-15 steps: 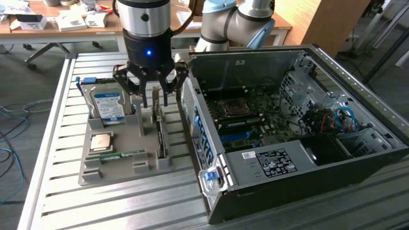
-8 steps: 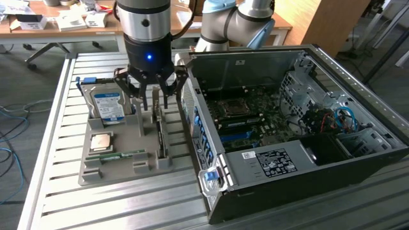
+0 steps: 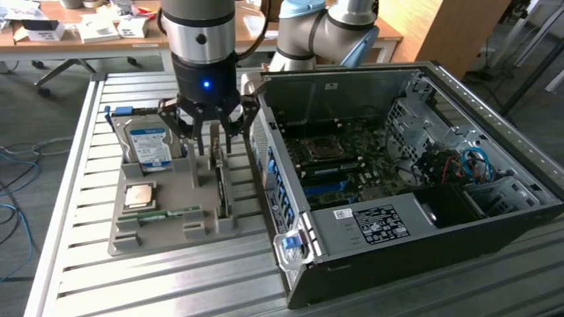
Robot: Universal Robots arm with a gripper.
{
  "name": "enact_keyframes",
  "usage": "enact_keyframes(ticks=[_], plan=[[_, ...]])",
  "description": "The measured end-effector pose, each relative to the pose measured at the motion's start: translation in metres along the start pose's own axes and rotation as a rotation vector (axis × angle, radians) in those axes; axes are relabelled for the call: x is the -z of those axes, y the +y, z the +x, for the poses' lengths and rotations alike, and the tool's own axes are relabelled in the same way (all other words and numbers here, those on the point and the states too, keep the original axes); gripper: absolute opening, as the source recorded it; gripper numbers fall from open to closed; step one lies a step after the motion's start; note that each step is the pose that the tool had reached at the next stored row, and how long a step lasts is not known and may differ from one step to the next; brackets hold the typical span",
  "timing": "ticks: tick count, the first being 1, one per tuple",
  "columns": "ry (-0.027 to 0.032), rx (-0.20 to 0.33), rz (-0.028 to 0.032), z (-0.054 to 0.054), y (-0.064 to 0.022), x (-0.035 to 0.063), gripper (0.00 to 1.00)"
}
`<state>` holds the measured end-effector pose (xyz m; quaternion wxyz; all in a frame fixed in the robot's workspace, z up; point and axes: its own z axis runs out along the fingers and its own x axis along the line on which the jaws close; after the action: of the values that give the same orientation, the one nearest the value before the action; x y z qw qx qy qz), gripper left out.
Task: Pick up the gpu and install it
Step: 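Pick up the gpu and move the gpu toward the slot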
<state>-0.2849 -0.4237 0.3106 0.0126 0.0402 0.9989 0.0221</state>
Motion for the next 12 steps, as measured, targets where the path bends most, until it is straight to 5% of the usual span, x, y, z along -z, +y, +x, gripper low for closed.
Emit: enact_keyframes(ticks=[12], plan=[[0.0, 0.0, -0.0001, 0.0, -0.0005, -0.0119, 0.49]])
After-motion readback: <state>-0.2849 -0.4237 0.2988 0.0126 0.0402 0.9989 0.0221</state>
